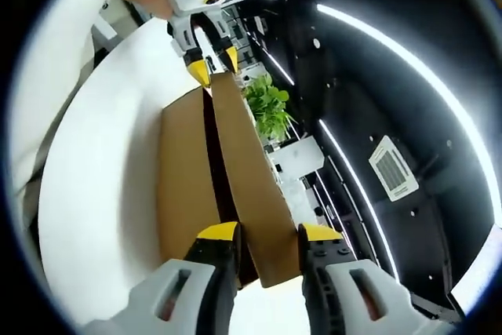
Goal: Operate the shoe box by opening the lid, removing the specified soft item, and placing it in the target area until the item is outside and the box remains undamaged.
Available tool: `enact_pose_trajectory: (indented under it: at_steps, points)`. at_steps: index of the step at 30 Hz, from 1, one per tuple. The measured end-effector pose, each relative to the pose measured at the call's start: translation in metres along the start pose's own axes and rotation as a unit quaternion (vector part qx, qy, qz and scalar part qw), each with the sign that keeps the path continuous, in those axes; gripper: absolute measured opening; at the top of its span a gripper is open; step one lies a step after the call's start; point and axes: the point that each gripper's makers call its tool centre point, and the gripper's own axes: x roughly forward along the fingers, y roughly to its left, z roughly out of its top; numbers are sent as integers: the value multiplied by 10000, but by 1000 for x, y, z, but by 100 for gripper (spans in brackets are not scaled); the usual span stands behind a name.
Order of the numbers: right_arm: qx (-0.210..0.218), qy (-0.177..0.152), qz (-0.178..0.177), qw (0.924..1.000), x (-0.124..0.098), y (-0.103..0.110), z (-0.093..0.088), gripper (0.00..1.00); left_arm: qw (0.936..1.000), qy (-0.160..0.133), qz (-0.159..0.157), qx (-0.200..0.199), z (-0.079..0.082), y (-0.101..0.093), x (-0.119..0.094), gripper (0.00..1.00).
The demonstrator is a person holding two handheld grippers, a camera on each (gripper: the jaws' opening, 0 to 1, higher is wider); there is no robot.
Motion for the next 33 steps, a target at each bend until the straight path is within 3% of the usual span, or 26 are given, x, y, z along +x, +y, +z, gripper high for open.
enact_pose_trajectory:
  at_steps: [8, 23, 25, 27, 30, 33]
  points:
    - [271, -74, -228, 9993, -1, -7, 2, 28, 9999, 46, 107, -14, -1, 4, 0, 29]
    - [395, -91, -452, 9982, 2, -9, 7, 31, 9997, 14, 253, -55, 0, 8, 0, 32]
    - [596, 165, -798, 9949, 0, -18, -2, 41, 9996, 24, 258, -82, 0, 9, 0, 33]
    - [839, 237, -889, 9922, 1, -20, -7, 47, 9996, 48, 255, -103, -2, 9, 0, 36]
    - [1434, 174, -956, 9849, 1, -22, -11, 50, 9992, 33, 315, -246, -2, 13, 0, 38]
    - [1617, 162, -986, 9818, 0, -24, -13, 51, 9986, 17, 326, -410, -2, 15, 0, 40]
